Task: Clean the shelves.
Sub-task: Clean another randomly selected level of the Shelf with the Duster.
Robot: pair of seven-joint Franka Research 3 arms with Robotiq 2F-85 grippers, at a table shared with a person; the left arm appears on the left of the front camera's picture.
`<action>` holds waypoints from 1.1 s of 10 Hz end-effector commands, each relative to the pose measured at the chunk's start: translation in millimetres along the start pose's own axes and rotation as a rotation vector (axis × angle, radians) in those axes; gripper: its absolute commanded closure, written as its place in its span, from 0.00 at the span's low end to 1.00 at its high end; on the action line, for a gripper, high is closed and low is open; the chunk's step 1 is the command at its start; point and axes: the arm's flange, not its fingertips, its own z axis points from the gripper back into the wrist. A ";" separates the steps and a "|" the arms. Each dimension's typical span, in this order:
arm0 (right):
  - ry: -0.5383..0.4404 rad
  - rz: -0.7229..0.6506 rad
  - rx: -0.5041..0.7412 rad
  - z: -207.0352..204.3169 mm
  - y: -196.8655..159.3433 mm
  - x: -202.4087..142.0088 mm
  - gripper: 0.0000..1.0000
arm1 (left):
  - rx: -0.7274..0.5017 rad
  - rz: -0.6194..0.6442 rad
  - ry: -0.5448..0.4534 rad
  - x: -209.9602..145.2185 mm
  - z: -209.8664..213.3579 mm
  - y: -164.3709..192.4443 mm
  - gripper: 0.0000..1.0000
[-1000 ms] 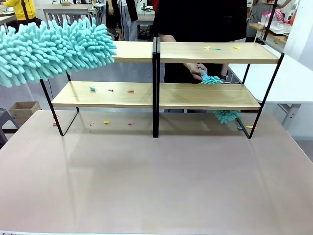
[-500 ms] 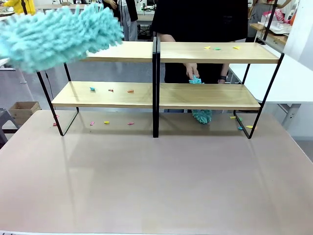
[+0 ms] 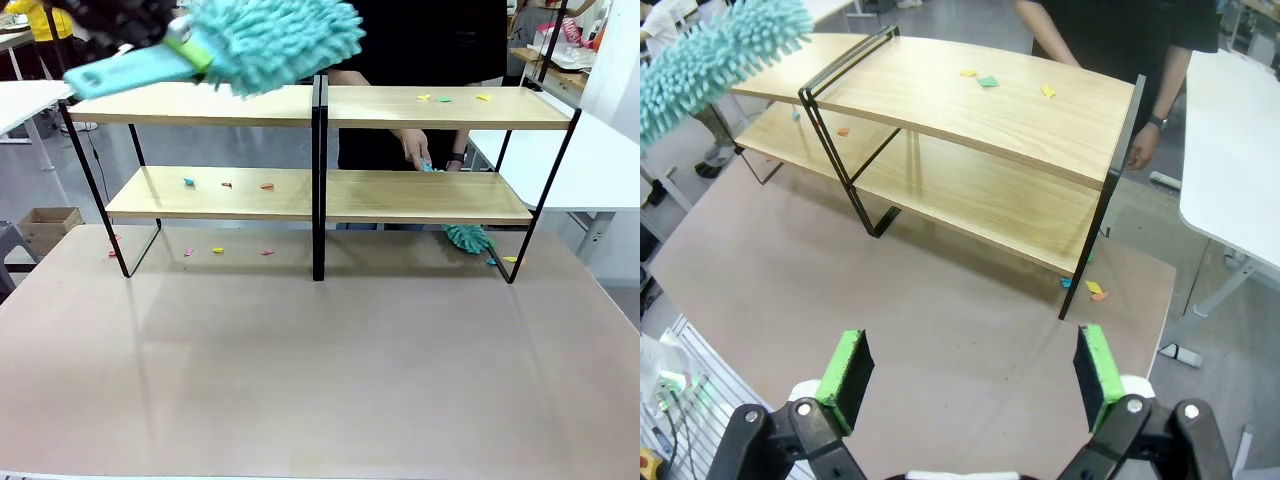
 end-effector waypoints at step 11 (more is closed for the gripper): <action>-0.002 -0.004 0.009 -0.4 0.3 0.0 0.00 | 0.087 0.208 -0.132 114.3 -77.6 -40.5 0.87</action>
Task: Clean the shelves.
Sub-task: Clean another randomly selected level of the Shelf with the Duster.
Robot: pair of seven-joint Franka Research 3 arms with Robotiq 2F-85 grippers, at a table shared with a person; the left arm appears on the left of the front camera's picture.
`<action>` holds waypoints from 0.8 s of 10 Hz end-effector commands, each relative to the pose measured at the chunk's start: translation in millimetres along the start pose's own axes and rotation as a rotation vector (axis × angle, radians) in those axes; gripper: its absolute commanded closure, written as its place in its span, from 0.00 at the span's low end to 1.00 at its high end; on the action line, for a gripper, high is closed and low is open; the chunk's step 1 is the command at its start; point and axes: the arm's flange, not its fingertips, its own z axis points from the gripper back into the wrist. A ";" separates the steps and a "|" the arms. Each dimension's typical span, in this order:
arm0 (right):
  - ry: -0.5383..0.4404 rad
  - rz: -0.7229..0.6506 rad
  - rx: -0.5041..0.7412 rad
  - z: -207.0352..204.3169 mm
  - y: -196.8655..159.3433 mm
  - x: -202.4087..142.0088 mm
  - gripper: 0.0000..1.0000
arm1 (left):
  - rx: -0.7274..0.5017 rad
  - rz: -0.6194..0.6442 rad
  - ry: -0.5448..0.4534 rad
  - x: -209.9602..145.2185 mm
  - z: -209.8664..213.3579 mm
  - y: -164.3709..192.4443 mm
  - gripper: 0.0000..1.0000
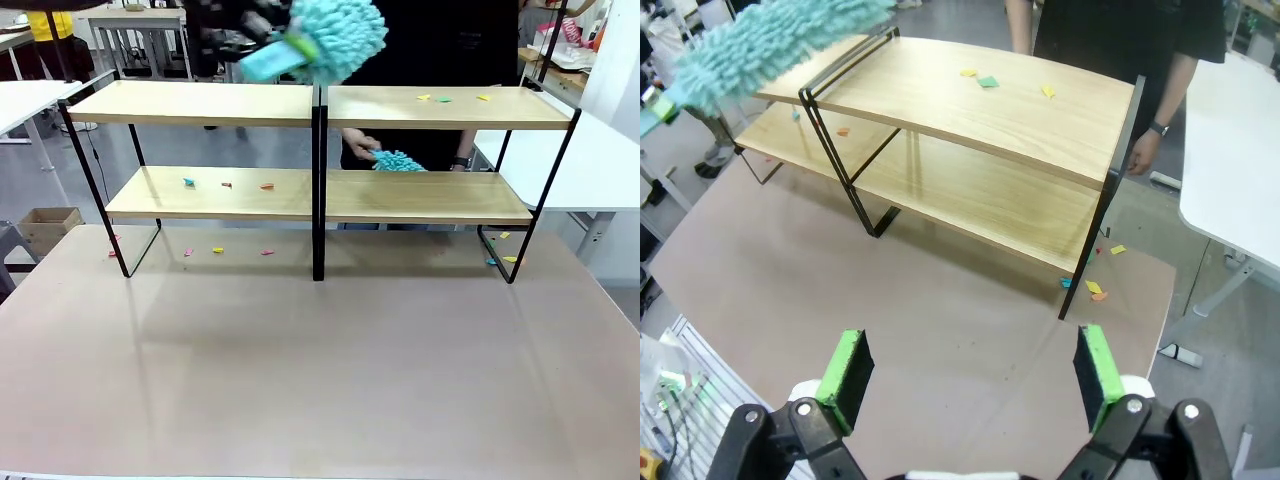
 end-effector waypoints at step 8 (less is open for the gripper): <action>0.000 0.000 0.000 0.0 0.0 0.0 0.00 | 0.168 0.184 -0.138 80.7 -67.6 -26.4 0.87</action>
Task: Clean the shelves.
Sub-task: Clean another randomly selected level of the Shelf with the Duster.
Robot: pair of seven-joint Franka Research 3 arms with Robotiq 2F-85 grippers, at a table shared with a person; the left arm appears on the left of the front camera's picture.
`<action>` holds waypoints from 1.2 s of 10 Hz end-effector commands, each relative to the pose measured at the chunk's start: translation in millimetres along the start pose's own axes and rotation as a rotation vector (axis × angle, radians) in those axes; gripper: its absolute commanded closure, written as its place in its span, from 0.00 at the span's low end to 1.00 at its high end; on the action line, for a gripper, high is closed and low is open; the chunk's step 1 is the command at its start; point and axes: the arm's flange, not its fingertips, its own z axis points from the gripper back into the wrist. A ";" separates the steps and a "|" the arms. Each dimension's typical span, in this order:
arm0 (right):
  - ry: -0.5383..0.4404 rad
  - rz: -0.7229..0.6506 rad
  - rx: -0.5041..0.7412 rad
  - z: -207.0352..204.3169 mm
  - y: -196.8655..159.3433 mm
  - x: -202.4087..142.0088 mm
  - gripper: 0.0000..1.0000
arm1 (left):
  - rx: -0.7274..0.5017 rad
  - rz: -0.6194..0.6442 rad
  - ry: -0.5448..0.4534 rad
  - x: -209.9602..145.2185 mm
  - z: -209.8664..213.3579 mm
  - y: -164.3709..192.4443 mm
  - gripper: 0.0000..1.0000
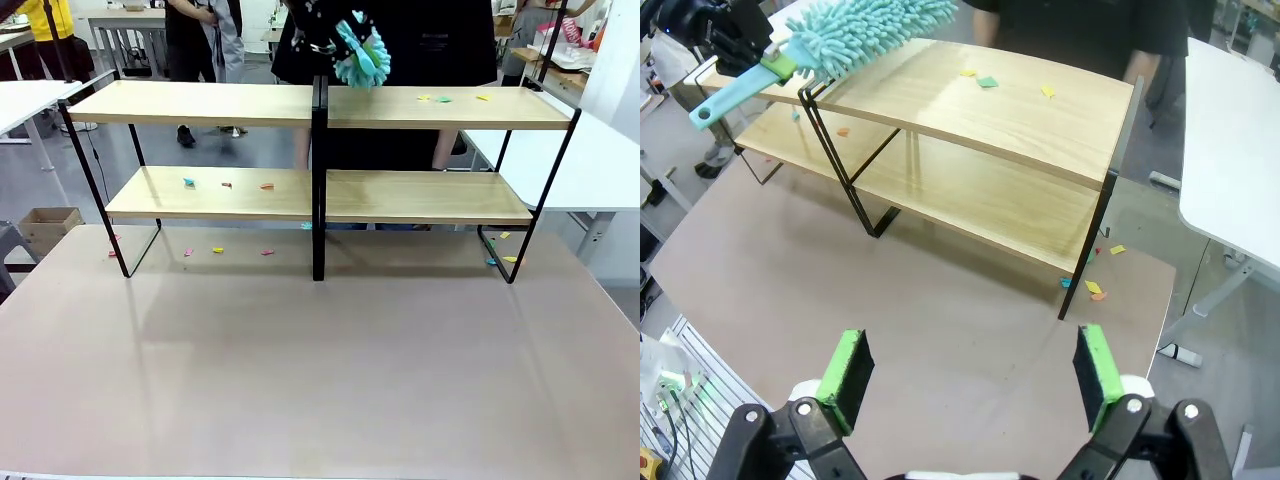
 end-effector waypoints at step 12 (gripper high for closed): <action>0.020 -0.192 -0.097 37.3 -45.4 -39.0 0.00 | 0.220 -0.109 -0.176 10.0 -106.5 -69.1 0.87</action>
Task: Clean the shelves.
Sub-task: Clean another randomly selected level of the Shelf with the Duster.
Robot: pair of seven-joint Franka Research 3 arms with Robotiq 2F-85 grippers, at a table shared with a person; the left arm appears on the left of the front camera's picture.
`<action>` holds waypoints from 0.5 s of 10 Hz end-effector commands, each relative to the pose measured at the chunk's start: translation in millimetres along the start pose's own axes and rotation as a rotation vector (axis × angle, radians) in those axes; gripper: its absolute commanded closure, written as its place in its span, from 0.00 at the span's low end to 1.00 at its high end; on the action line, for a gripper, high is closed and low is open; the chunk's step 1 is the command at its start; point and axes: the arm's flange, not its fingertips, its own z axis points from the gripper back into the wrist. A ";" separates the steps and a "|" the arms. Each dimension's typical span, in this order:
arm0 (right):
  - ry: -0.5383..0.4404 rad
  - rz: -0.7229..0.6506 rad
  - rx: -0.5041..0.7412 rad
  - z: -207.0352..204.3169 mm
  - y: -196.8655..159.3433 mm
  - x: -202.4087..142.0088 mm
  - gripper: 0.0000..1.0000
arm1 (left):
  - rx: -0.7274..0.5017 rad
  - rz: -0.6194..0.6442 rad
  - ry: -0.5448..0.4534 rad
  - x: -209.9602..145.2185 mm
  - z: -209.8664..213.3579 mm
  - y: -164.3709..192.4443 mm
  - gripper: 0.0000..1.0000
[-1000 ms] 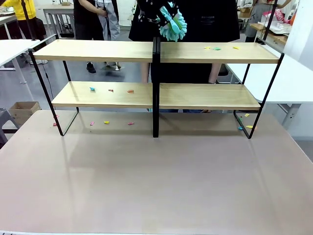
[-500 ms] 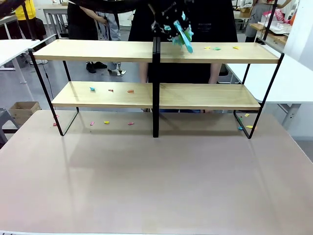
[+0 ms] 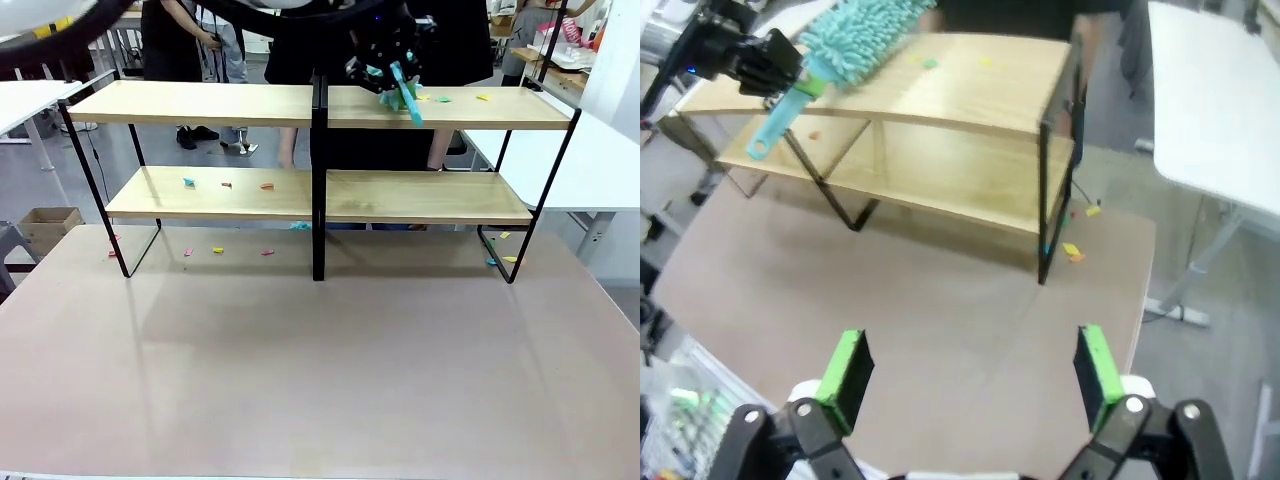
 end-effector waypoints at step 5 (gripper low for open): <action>0.001 0.048 0.028 -10.7 16.1 8.1 0.00 | 0.078 -0.010 0.065 9.9 -28.3 -51.5 0.87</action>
